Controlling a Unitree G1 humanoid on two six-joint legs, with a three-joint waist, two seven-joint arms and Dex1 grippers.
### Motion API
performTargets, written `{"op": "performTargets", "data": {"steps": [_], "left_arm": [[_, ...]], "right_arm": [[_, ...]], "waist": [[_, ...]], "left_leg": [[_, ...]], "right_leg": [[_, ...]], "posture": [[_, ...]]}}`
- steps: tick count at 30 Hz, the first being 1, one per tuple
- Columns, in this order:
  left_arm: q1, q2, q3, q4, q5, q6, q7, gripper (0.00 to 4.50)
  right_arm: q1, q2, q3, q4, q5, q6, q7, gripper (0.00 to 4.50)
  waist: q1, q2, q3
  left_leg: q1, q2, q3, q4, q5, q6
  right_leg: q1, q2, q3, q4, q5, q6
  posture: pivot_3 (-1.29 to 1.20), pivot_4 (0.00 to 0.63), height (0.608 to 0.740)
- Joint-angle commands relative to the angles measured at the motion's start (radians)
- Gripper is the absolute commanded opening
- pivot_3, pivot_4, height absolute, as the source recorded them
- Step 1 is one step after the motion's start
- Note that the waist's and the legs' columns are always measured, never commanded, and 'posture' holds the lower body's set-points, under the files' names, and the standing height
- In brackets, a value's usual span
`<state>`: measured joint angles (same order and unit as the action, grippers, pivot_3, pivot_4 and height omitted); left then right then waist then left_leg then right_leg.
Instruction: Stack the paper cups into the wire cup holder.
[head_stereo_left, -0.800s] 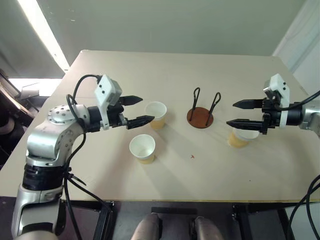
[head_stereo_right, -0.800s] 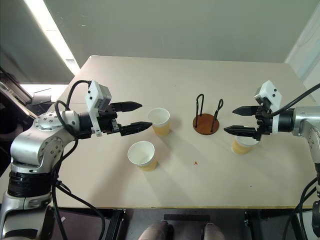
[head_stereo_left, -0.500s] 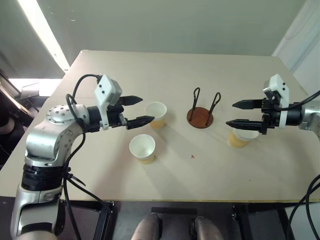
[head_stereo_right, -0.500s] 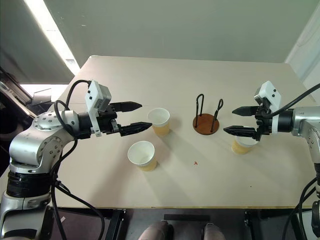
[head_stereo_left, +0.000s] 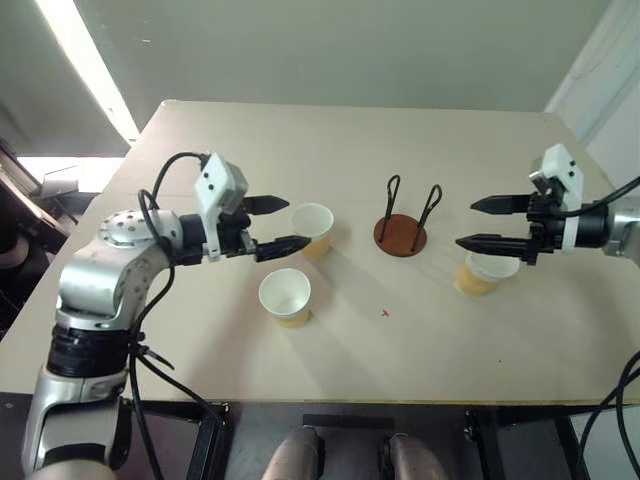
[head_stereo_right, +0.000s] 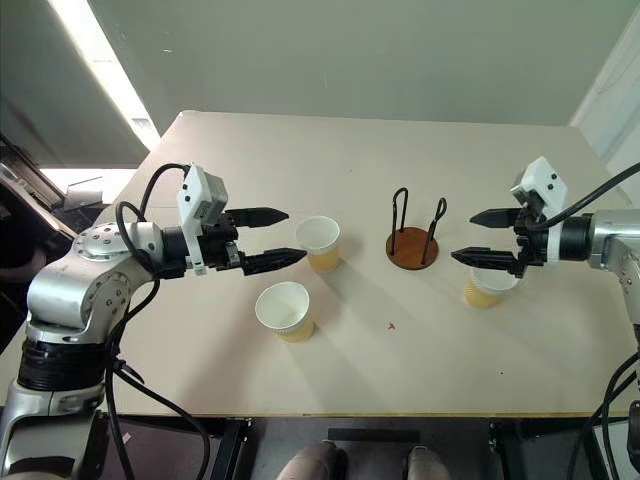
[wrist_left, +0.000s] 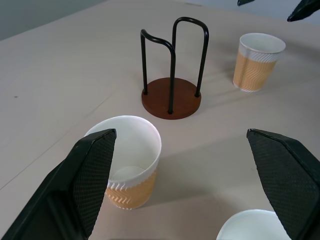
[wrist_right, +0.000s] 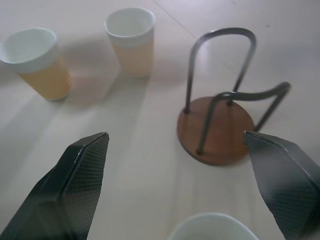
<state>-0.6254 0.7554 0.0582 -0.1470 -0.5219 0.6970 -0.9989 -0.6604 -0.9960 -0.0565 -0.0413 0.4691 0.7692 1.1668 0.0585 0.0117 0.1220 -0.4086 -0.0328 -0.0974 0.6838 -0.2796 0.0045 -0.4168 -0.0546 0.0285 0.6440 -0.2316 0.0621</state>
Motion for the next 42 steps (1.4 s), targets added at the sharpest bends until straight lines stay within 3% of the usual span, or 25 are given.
{"op": "performTargets", "data": {"steps": [1, 15, 39, 42], "left_arm": [[-0.041, 0.014, -0.003, 0.007, 0.005, -0.030, -0.024, 4.50], [-0.092, -0.003, -0.033, 0.094, 0.039, -0.088, -0.060, 4.50], [-0.071, 0.008, -0.017, 0.083, 0.041, -0.088, -0.056, 4.50], [-0.071, 0.007, -0.018, 0.083, 0.042, -0.089, -0.055, 4.50]], "right_arm": [[-0.012, -0.023, 0.000, -0.033, -0.005, 0.026, -0.016, 4.44], [-0.137, 0.089, 0.148, 0.104, -0.098, 0.072, -0.102, 4.44], [-0.278, 0.310, 0.220, 0.314, -0.225, -0.008, -0.136, 4.44], [-0.275, 0.330, 0.211, 0.314, -0.227, -0.008, -0.152, 3.87]], "waist": [[0.000, 0.000, 0.000], [-0.004, 0.000, 0.000], [-0.005, 0.000, 0.000], [-0.005, 0.000, 0.000]], "left_leg": [[0.000, 0.000, 0.000, 0.000, 0.000, 0.000], [0.000, 0.000, 0.000, 0.000, 0.000, 0.000], [0.000, 0.000, 0.000, -0.001, 0.000, 0.000], [0.000, 0.000, 0.000, -0.001, 0.000, 0.000]], "right_leg": [[0.000, 0.000, 0.000, 0.000, 0.000, 0.000], [0.000, 0.000, 0.000, 0.000, 0.000, 0.000], [-0.001, 0.000, 0.000, 0.000, 0.000, 0.000], [-0.001, 0.000, 0.000, 0.000, 0.000, 0.000]], "posture": [[0.00, 0.150, 0.740], [0.00, 0.150, 0.740], [0.00, 0.150, 0.740], [0.00, 0.150, 0.740]]}}
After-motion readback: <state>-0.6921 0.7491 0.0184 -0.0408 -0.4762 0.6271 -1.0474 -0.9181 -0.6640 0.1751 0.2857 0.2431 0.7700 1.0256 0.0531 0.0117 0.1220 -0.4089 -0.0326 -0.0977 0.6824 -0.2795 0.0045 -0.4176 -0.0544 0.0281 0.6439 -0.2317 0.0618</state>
